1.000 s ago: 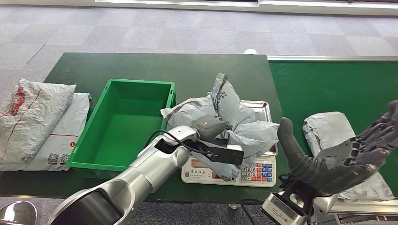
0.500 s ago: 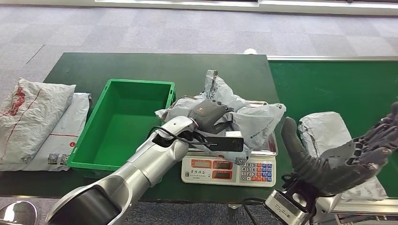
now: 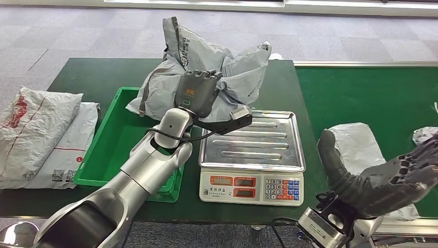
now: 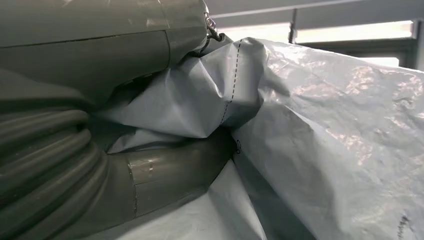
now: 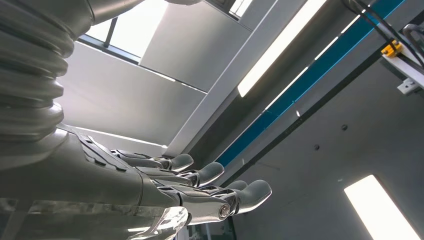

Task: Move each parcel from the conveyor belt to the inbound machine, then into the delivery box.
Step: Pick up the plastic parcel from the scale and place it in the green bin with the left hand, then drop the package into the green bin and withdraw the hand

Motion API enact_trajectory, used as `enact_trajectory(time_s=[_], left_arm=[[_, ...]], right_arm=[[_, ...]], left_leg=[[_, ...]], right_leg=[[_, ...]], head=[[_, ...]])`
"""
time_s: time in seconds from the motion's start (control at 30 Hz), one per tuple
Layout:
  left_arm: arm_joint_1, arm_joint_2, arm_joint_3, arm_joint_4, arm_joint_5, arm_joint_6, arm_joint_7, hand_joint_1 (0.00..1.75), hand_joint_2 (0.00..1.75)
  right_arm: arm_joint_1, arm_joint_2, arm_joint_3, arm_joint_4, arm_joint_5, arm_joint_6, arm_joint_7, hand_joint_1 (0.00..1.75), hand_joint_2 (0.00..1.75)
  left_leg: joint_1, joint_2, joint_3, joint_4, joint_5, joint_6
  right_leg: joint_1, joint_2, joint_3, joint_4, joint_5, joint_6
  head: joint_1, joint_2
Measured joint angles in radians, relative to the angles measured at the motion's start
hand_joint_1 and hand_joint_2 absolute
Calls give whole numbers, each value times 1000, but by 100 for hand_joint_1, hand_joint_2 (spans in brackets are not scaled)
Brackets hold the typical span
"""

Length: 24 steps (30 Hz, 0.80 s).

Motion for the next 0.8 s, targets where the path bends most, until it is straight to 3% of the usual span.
enact_trajectory(time_s=[0.27,0.8], left_arm=[[33,50,40,-75,-68,-75,96,175,175],[122,116,330,-70,-46,-53,159,175,175]], right_arm=[[0,0,0,-1,0,0,0,0,175],[1,0,0,-2,14,0,20,0,175]], left_leg=[[0,0,0,0,0,0],[0,1,0,0,0,-1]], right_leg=[[0,0,0,0,0,0],[0,1,-1,0,0,0]], head=[[0,0],[0,0]])
